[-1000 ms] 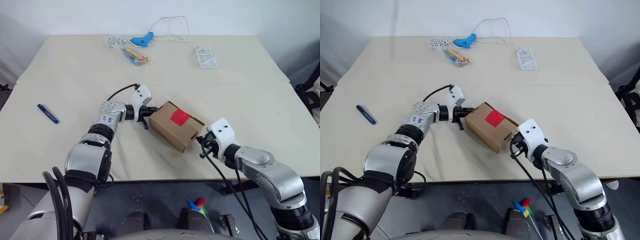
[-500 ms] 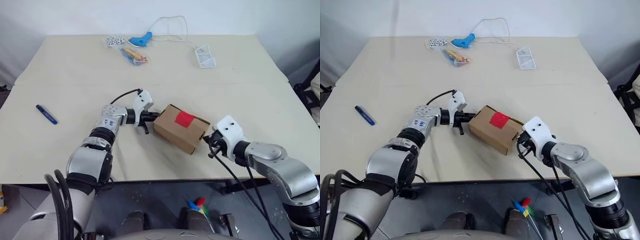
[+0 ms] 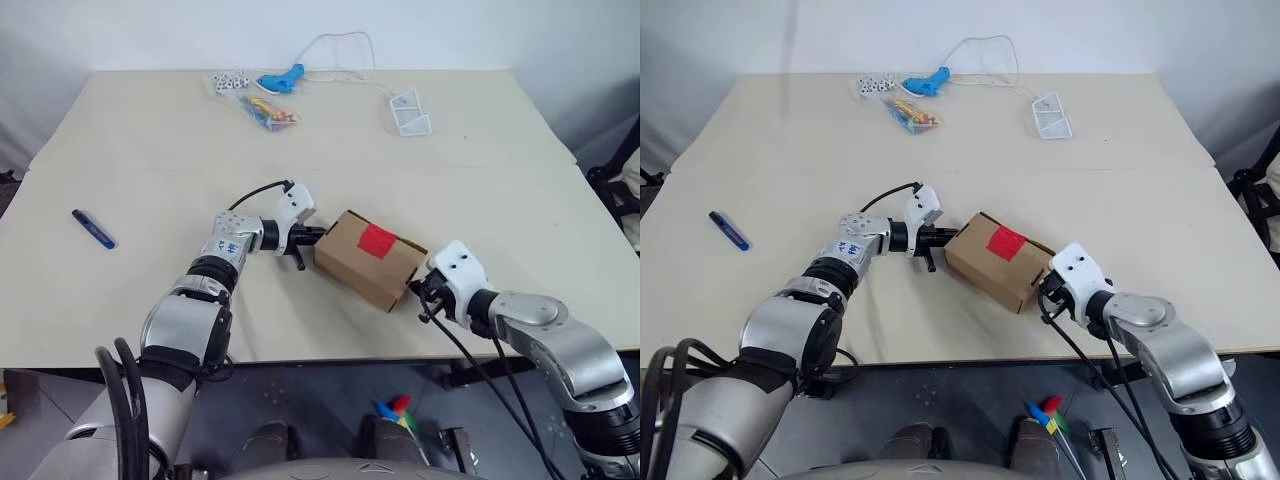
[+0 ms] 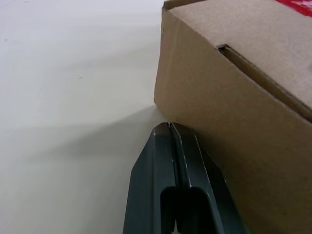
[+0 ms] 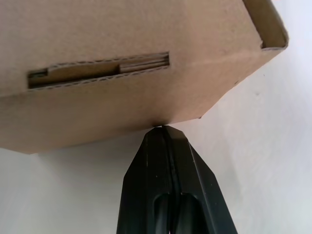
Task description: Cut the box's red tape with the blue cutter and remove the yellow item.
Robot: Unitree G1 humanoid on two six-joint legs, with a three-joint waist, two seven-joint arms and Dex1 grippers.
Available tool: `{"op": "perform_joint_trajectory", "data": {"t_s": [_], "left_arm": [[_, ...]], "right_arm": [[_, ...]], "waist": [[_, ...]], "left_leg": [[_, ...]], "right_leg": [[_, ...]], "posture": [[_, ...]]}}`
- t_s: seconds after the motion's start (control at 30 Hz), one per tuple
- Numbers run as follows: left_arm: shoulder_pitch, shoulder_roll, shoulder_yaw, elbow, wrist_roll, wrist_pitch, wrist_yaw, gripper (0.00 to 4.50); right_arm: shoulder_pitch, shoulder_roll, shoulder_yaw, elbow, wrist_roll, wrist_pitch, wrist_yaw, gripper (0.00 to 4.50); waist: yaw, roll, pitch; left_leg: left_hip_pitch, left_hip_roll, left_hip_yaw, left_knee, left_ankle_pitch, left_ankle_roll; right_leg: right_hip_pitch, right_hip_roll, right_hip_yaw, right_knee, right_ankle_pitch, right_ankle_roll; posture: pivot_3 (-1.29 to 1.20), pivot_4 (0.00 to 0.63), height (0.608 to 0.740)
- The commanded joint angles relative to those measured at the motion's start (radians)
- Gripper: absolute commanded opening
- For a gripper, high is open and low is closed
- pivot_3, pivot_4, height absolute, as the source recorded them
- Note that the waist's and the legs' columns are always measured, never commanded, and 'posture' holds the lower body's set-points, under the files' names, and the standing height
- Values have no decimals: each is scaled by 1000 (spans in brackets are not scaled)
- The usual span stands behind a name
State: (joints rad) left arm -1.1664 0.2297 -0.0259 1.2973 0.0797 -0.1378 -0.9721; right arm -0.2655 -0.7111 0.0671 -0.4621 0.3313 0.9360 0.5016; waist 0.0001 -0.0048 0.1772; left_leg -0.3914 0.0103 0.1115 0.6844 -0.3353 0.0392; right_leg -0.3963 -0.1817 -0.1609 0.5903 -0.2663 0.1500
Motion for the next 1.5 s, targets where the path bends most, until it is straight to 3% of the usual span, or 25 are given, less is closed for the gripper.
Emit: {"op": "perform_joint_trajectory", "data": {"t_s": [0.03, 0.27, 0.37, 0.43, 0.57, 0.67, 0.73, 0.87, 1.0, 1.17, 1.3, 1.43, 1.5], "left_arm": [[-21, 17, 22, -13, -14, 16, 24, 31], [-31, 73, 48, -6, -14, 22, 79, 31], [-43, 109, 77, -6, -25, 21, 130, 31], [-59, 131, 106, -8, -42, 37, 170, 420], [-71, 161, 126, -22, -50, 49, 206, 1532], [-52, 222, 155, -80, -78, 83, 226, 2456], [-16, 259, 173, -157, -98, 140, 244, 3080], [87, 291, 213, -387, -146, 295, 311, 4351], [227, 296, 280, -715, -154, 453, 519, 4461], [281, 208, 443, -979, -153, 653, 933, 4461], [299, 154, 466, -1059, -49, 797, 1216, 4461], [288, 75, 584, -1077, -88, 760, 1405, 4461], [288, 95, 565, -1059, -38, 780, 1462, 4461]], "right_arm": [[11, -47, -26, -13, -28, -41, 24, 0], [75, -86, -90, 26, -52, -105, 39, 0], [111, -95, -194, 37, -46, -166, 44, 0], [122, -105, -278, 44, -18, -199, 75, 166], [137, -128, -387, 56, 43, -241, 161, 1273], [129, -190, -470, 143, 125, -326, 352, 2314], [100, -234, -462, 225, 146, -414, 484, 3006], [-31, -254, -408, 334, 182, -478, 606, 4418], [-188, -237, -341, 437, 244, -470, 741, 4492], [-355, -205, -220, 595, 188, -551, 858, 4492], [-462, -161, -151, 704, 135, -603, 874, 4492], [-506, -132, -116, 754, 101, -637, 895, 4492], [-513, -124, -109, 761, 93, -643, 901, 4492]], "waist": [[0, 0, 0], [0, 0, 0], [3, 0, 0], [2, -1, 0], [2, -1, 1], [-1, -1, 1], [-3, -2, 1], [-10, -2, 1], [-7, -3, 2], [4, -4, 3], [6, -4, 2], [16, -4, 3], [18, -5, 3]], "left_leg": [[0, 0, 0, 0, 0, 0], [0, 0, 0, 0, 0, 0], [0, 0, 0, 0, 0, 0], [0, 0, 0, 0, 0, 0], [0, 0, 0, 0, 0, 0], [1, 0, 0, 0, 0, 0], [1, 0, 0, 0, 0, 0], [2, 1, 0, 0, 0, 0], [2, 1, -7, 0, 0, 0], [1, 1, -11, 3, 0, 0], [1, 0, -13, 5, 0, 0], [1, 0, -14, 6, 0, 0], [0, 0, -14, 6, 0, -1]], "right_leg": [[0, 0, 0, 0, 0, 0], [0, 0, 0, 0, 0, 0], [0, 0, 0, 0, 0, 0], [0, 0, 0, 0, 0, 0], [0, 0, 0, 0, 0, 0], [1, 0, 0, 0, 0, 0], [1, 0, 0, 0, 0, 0], [1, 0, 1, 1, 0, 0], [1, 0, 2, 1, 0, 0], [3, 0, 0, 1, 0, 0], [5, -1, 0, 2, 0, 1], [5, -1, 0, 2, 0, 1], [4, 0, -1, 2, 0, 1]], "posture": [[0, 150, 740], [0, 150, 740], [0, 150, 740], [0, 150, 740], [0, 150, 740], [0, 150, 740], [0, 150, 740], [0, 150, 740], [0, 150, 740], [0, 150, 740], [0, 150, 740], [0, 150, 740], [0, 150, 740]]}}
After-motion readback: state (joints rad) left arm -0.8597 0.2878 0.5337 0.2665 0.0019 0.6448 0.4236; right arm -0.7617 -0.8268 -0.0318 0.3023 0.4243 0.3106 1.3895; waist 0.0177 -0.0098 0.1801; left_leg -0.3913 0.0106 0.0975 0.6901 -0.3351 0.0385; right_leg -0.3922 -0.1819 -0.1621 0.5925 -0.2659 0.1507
